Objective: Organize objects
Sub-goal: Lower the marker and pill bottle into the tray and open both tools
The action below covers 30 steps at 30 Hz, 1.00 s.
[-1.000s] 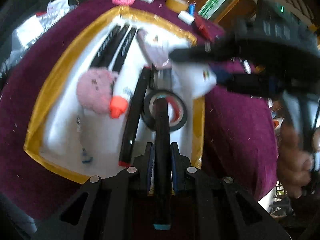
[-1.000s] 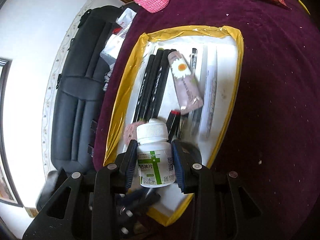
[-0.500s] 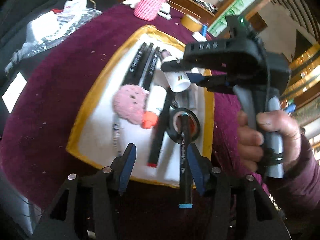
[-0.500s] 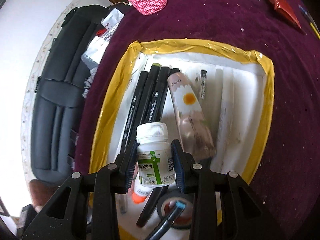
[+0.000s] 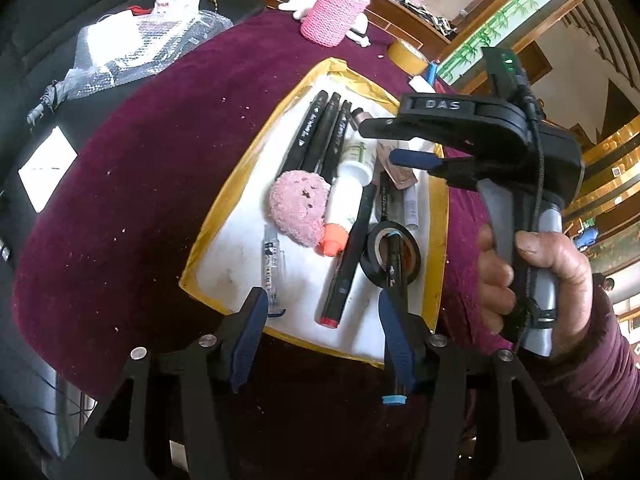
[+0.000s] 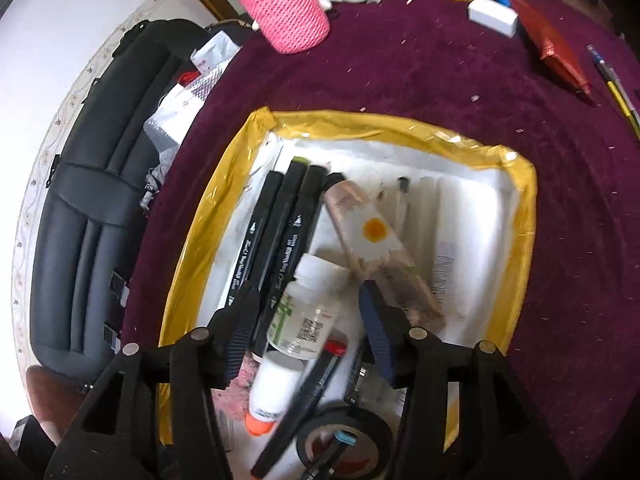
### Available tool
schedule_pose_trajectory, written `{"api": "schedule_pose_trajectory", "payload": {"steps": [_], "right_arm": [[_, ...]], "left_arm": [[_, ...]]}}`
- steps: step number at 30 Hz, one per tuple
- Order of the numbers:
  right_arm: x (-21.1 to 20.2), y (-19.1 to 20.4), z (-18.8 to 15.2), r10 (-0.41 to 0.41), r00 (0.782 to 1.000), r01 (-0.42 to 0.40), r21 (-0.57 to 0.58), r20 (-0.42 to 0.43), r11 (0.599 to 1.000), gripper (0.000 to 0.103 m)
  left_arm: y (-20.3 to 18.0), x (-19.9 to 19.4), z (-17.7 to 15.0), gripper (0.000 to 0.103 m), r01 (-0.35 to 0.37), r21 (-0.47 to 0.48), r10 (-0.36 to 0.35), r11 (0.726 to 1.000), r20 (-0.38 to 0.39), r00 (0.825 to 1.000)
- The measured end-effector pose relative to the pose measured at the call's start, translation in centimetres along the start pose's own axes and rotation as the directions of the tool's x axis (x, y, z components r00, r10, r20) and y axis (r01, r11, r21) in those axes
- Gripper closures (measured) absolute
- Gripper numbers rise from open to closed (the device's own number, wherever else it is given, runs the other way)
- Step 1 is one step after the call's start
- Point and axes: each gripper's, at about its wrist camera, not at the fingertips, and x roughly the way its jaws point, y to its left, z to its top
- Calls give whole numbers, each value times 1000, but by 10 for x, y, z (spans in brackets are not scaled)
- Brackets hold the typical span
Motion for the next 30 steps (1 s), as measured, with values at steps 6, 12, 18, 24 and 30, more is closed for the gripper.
{"api": "schedule_pose_trajectory", "payload": {"steps": [6,12,18,24,30], "right_arm": [[-35,-20,-15,-20,999,20,2,29,1000,51],[-56,-48,-25,-3,999,-2,86,54,996,51],[-86,-65,-33,-40,992,24,134,119,991,51],[-109,-80,-39,-70,982,41,164,174,986,51],[-107,-89,-46,-68,985,36,196,159,980,51]], "left_arm": [[-31,-1,-12,51,45,153,-38,987,-45,998],[-70,30,-10,55,-9,305,38,952,-87,996],[-78,61,-4,90,-3,355,57,935,-142,988],[-80,65,8,91,12,323,27,946,-117,993],[-71,76,9,60,-46,280,81,959,-114,990]]}}
